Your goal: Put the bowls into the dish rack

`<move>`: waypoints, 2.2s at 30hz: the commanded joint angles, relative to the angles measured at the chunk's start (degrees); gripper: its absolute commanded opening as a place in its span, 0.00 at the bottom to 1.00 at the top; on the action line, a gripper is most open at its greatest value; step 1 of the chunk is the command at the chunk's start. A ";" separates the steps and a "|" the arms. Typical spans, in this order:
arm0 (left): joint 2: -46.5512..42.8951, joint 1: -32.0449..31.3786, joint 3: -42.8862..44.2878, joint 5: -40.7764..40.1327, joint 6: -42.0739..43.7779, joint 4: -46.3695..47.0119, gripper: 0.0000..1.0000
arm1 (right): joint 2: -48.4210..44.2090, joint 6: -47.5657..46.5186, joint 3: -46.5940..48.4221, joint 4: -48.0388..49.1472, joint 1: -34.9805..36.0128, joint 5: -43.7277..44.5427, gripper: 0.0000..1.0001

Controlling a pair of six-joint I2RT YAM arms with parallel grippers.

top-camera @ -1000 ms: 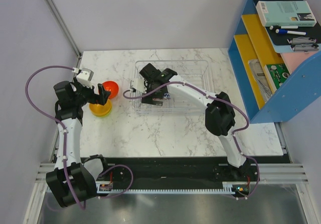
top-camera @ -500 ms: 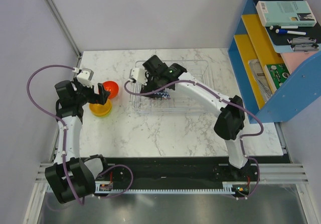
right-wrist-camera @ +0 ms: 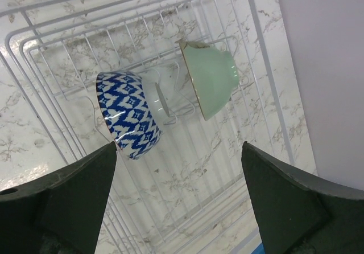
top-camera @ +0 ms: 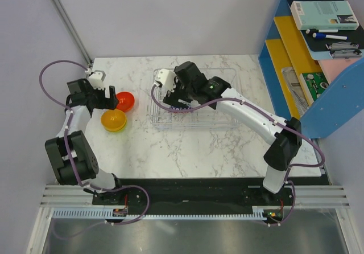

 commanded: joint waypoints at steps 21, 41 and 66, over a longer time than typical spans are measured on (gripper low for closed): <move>29.17 -4.10 23.09 -0.71 12.85 -8.88 0.71 | -8.45 2.11 -7.68 4.72 -0.88 2.27 0.98; 19.36 -5.25 32.93 21.38 7.76 -16.87 0.02 | -5.03 17.73 -0.75 7.46 -7.72 -7.78 0.98; 0.35 -29.94 26.96 25.22 3.80 -15.30 0.02 | -0.02 65.56 -13.56 41.72 -25.57 -74.28 0.98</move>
